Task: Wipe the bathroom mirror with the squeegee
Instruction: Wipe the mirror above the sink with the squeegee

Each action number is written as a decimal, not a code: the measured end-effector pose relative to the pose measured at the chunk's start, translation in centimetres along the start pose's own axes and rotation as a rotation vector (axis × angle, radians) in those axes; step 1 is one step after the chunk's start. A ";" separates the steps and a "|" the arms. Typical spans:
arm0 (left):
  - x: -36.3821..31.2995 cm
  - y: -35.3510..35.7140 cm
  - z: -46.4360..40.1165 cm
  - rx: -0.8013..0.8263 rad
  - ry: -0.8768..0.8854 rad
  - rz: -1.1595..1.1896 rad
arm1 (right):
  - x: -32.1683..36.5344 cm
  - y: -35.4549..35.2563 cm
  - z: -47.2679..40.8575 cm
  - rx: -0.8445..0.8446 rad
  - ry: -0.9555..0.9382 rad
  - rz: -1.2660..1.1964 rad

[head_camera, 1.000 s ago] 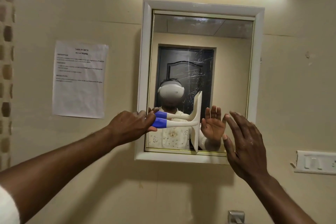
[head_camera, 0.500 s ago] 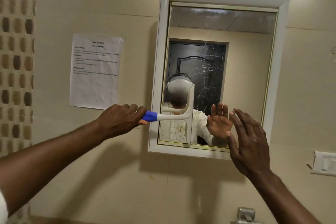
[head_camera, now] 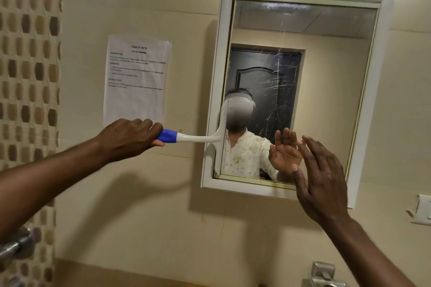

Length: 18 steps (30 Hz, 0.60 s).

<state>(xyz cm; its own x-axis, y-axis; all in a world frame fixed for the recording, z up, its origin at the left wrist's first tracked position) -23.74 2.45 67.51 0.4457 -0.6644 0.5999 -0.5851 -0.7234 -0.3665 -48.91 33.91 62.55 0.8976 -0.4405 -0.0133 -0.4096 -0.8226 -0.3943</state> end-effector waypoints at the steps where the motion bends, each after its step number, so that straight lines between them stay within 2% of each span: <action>1: 0.2 0.0 0.3 -0.006 0.000 0.006 | 0.1 0.0 0.0 -0.003 -0.005 -0.002; 8: 0.8 -0.4 0.8 -0.001 0.000 -0.018 | 0.4 0.3 0.2 -0.013 -0.028 -0.009; 18: -0.3 -1.7 1.5 -0.003 -0.098 0.051 | 2.0 1.2 0.5 -0.031 -0.046 -0.060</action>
<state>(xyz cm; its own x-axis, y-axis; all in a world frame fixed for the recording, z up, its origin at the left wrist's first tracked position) -21.83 3.61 66.93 0.4790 -0.7157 0.5083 -0.6106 -0.6877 -0.3927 -47.52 32.26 61.60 0.9269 -0.3739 -0.0334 -0.3593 -0.8579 -0.3674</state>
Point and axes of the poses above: each hand's wrist, its own z-axis away from the middle knuckle, its own y-axis out of the palm, x = y × z, the point moved 3 cm from there along -z, towards the middle knuckle, and after that the axes turned 2 degrees about -y, right-handed, at the moved point
